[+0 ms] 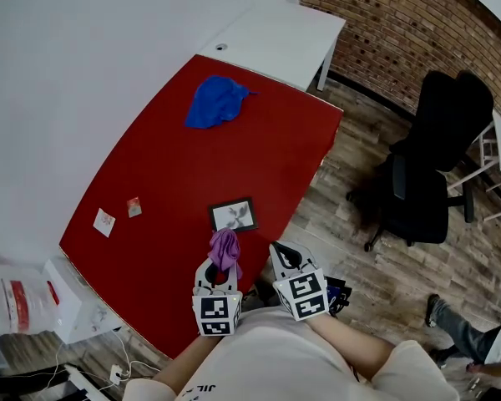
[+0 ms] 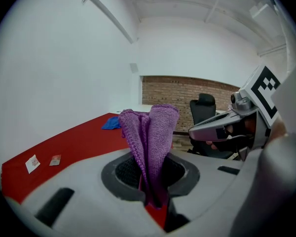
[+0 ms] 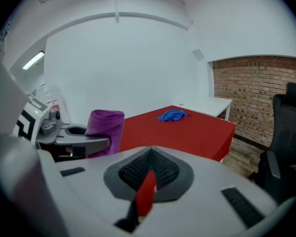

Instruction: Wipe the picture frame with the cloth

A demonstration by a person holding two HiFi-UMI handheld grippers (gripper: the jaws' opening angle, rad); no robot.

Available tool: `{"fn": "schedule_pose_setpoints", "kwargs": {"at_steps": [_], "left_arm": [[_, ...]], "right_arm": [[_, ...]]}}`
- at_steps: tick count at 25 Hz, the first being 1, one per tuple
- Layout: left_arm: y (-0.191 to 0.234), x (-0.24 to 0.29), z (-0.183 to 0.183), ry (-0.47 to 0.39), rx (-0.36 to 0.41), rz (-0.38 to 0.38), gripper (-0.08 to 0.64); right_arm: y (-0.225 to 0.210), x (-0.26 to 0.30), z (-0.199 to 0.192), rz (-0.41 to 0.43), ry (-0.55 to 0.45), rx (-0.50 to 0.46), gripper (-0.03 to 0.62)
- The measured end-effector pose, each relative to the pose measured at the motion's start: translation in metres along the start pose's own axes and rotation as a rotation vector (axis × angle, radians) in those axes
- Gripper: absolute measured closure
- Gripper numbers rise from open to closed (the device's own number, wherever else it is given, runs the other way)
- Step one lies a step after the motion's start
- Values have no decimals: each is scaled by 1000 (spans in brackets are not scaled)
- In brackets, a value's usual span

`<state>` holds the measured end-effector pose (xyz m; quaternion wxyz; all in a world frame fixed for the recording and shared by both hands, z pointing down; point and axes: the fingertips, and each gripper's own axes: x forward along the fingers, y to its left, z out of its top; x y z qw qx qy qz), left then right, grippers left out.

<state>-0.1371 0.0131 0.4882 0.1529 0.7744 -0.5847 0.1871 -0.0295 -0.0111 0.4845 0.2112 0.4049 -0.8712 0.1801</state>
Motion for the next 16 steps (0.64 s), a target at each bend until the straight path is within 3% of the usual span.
{"fn": "schedule_pose_setpoints", "kwargs": {"at_steps": [16], "left_arm": [[-2, -5, -2, 12, -19, 5, 499]], "right_arm": [[4, -3, -9, 17, 24, -10, 589]]}}
